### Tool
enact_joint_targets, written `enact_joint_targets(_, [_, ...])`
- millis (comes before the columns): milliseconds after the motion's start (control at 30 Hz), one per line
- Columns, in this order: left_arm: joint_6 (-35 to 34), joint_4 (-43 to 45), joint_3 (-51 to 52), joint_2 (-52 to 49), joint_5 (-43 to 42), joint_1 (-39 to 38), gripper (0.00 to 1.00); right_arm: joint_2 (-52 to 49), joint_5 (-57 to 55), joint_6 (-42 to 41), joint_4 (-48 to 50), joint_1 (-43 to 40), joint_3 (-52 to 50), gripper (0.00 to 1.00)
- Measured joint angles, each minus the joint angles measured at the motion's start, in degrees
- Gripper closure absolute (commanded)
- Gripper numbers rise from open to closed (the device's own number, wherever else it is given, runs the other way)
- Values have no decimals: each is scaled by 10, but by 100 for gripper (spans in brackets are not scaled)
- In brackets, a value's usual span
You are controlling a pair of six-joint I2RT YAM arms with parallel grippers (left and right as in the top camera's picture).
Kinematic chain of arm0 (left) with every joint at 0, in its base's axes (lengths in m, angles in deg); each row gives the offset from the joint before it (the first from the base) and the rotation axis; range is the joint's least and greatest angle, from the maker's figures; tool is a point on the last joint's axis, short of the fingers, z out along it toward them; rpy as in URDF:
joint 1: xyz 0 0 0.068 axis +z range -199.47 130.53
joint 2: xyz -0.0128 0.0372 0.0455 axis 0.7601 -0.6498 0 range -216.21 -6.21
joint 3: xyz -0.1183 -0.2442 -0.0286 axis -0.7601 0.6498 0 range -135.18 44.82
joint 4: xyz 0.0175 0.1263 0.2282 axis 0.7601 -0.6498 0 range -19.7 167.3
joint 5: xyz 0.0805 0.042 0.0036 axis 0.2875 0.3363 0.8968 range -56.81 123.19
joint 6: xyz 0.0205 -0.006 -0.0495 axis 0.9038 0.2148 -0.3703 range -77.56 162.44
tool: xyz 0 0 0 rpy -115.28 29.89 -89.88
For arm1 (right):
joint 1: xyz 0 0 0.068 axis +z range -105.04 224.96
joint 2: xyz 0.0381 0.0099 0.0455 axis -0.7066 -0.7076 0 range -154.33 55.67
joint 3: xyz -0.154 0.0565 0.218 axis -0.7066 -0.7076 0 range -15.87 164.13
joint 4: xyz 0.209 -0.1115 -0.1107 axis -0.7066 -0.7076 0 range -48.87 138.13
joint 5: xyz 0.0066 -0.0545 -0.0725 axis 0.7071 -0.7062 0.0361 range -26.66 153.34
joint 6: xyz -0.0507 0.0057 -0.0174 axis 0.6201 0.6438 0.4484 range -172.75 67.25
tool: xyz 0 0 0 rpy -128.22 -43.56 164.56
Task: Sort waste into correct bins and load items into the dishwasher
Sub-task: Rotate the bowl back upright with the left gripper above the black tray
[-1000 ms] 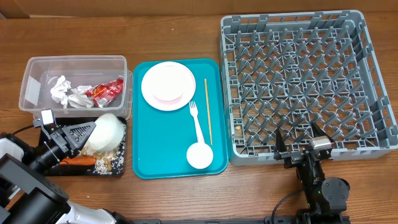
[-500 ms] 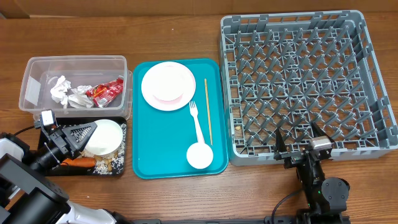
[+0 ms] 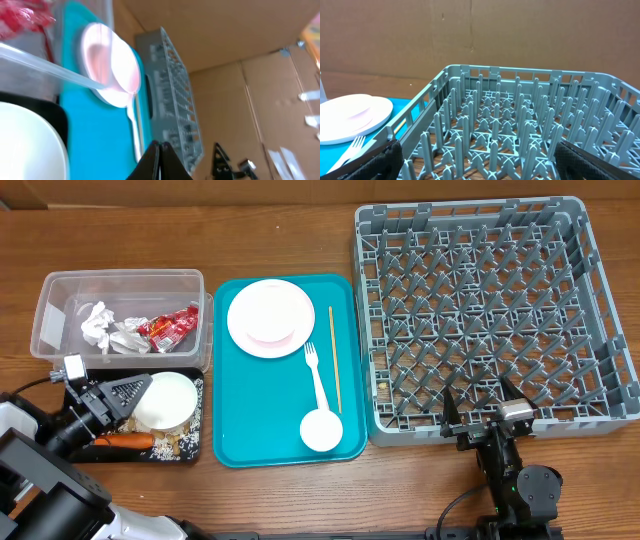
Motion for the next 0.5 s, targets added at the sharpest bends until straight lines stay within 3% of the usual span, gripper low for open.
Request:
enact_joint_targets(200, [-167, 130, -1, 0, 37, -7, 96, 0, 0, 0, 0, 0, 0, 0])
enact_joint_targets(500, [-316, 146, -19, 40, 123, -23, 96, 0, 0, 0, 0, 0, 0, 0])
